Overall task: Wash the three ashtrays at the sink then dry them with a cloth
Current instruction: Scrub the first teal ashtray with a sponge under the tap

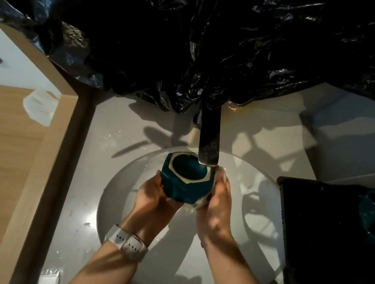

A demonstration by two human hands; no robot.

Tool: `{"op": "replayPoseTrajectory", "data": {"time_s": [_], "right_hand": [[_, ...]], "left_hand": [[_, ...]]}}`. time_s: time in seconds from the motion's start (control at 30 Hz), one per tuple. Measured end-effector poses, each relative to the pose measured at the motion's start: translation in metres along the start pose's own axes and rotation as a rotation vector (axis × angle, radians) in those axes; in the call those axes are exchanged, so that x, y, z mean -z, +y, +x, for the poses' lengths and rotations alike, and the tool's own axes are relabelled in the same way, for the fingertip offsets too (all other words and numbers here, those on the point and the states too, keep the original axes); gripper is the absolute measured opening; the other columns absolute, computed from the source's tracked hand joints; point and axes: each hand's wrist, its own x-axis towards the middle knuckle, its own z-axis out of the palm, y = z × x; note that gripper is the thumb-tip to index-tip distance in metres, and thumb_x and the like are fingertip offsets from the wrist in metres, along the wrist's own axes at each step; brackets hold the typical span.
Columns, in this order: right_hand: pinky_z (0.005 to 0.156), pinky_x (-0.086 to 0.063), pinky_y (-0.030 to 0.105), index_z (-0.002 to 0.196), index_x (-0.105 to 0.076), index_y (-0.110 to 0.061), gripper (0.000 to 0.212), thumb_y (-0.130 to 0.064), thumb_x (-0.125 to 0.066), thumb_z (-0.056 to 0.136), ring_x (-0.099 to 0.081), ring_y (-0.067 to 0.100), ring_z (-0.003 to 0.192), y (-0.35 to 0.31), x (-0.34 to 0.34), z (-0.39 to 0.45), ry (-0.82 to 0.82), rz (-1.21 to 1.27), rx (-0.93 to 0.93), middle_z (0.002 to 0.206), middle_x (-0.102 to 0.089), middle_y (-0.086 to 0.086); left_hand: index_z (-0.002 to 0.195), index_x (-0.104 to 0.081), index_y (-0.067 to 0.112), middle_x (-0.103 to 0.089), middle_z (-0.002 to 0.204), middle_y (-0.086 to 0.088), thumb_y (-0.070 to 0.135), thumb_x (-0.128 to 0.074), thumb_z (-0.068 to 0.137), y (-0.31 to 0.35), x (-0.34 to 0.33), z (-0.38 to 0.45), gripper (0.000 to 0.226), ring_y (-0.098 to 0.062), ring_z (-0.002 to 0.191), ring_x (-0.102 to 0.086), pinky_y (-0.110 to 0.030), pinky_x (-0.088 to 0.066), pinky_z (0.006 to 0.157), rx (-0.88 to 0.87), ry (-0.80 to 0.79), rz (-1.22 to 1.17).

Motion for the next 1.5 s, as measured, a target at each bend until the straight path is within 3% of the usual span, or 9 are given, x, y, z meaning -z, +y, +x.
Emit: {"op": "replayPoseTrajectory", "data": {"time_s": [0.1, 0.33, 0.53, 0.6, 0.77, 0.93, 1.1, 1.27, 1.5], "right_hand": [[0.093, -0.052, 0.045, 0.123, -0.055, -0.001, 0.041, -0.034, -0.044, 0.101, -0.062, 0.036, 0.11, 0.005, 0.002, -0.011, -0.045, 0.019, -0.022, 0.119, -0.063, 0.025], [0.106, -0.043, 0.046, 0.134, -0.052, -0.016, 0.047, -0.044, -0.043, 0.097, -0.059, 0.022, 0.12, 0.021, 0.011, -0.034, -0.026, -0.136, 0.009, 0.127, -0.063, 0.006], [0.08, -0.055, 0.05, 0.094, -0.069, -0.014, 0.024, -0.027, -0.05, 0.098, -0.066, 0.035, 0.091, -0.012, -0.009, 0.015, 0.035, -0.316, -0.1, 0.091, -0.072, 0.012], [0.074, -0.056, 0.05, 0.101, -0.067, -0.012, 0.032, -0.032, -0.041, 0.102, -0.066, 0.035, 0.094, -0.008, -0.01, 0.008, -0.035, -0.345, -0.071, 0.097, -0.071, 0.013], [0.096, -0.052, 0.047, 0.123, -0.058, -0.014, 0.041, -0.042, -0.036, 0.102, -0.065, 0.023, 0.107, 0.017, -0.005, -0.017, -0.142, -0.474, 0.029, 0.114, -0.068, 0.01], [0.076, -0.055, 0.037, 0.107, -0.065, -0.003, 0.033, -0.027, -0.044, 0.101, -0.067, 0.036, 0.096, -0.005, -0.017, 0.024, -0.019, -0.496, -0.084, 0.099, -0.071, 0.018], [0.073, -0.057, 0.029, 0.106, -0.066, -0.008, 0.031, -0.034, -0.064, 0.09, -0.071, 0.024, 0.09, -0.006, -0.003, 0.01, -0.075, -0.408, -0.082, 0.098, -0.073, 0.013], [0.077, -0.058, 0.031, 0.111, -0.062, -0.01, 0.029, -0.03, -0.064, 0.091, -0.069, 0.026, 0.095, -0.008, 0.003, 0.013, -0.068, -0.464, -0.018, 0.101, -0.071, 0.012], [0.083, -0.057, 0.028, 0.116, -0.061, -0.014, 0.025, -0.03, -0.051, 0.098, -0.068, 0.016, 0.098, -0.011, 0.008, -0.01, -0.24, -0.446, 0.188, 0.104, -0.071, 0.003]], "left_hand": [[0.129, -0.06, 0.004, -0.066, 0.126, -0.02, 0.054, -0.042, 0.099, -0.001, 0.007, -0.005, 0.061, -0.036, 0.119, -0.062, -0.05, -0.047, 0.102, -0.093, -0.077, 0.234], [0.134, -0.055, 0.001, -0.06, 0.131, -0.026, 0.024, -0.048, 0.102, -0.004, 0.018, -0.001, 0.04, -0.043, 0.125, -0.056, -0.056, -0.039, 0.11, -0.124, -0.148, 0.329], [0.127, -0.061, 0.008, -0.069, 0.119, -0.018, 0.024, -0.048, 0.099, -0.006, 0.012, -0.008, 0.035, -0.032, 0.106, -0.067, -0.036, -0.059, 0.071, -0.172, -0.087, 0.317], [0.126, -0.061, 0.006, -0.069, 0.117, -0.019, 0.026, -0.049, 0.099, -0.003, 0.008, -0.002, 0.035, -0.032, 0.101, -0.067, -0.033, -0.057, 0.063, -0.211, -0.014, 0.288], [0.119, -0.064, 0.007, -0.075, 0.097, -0.01, 0.027, -0.052, 0.097, 0.002, 0.007, 0.011, 0.032, -0.027, 0.092, -0.068, -0.031, -0.058, 0.062, -0.212, 0.156, 0.172], [0.122, -0.063, 0.009, -0.073, 0.111, -0.015, 0.025, -0.05, 0.099, -0.007, 0.014, -0.002, 0.031, -0.029, 0.096, -0.071, -0.035, -0.059, 0.065, -0.197, 0.049, 0.29], [0.126, -0.061, 0.008, -0.072, 0.114, -0.015, 0.031, -0.049, 0.099, -0.003, 0.018, -0.001, 0.037, -0.03, 0.102, -0.069, -0.043, -0.056, 0.085, -0.119, 0.0, 0.386], [0.13, -0.056, 0.021, -0.069, 0.12, -0.009, 0.056, -0.051, 0.095, -0.003, 0.019, 0.004, 0.05, -0.026, 0.102, -0.07, -0.033, -0.06, 0.07, -0.142, 0.068, 0.664], [0.129, -0.062, 0.012, -0.066, 0.124, -0.022, 0.053, -0.053, 0.096, -0.012, 0.012, 0.002, 0.054, -0.041, 0.115, -0.063, -0.052, -0.053, 0.091, -0.283, -0.029, 0.416]]}}
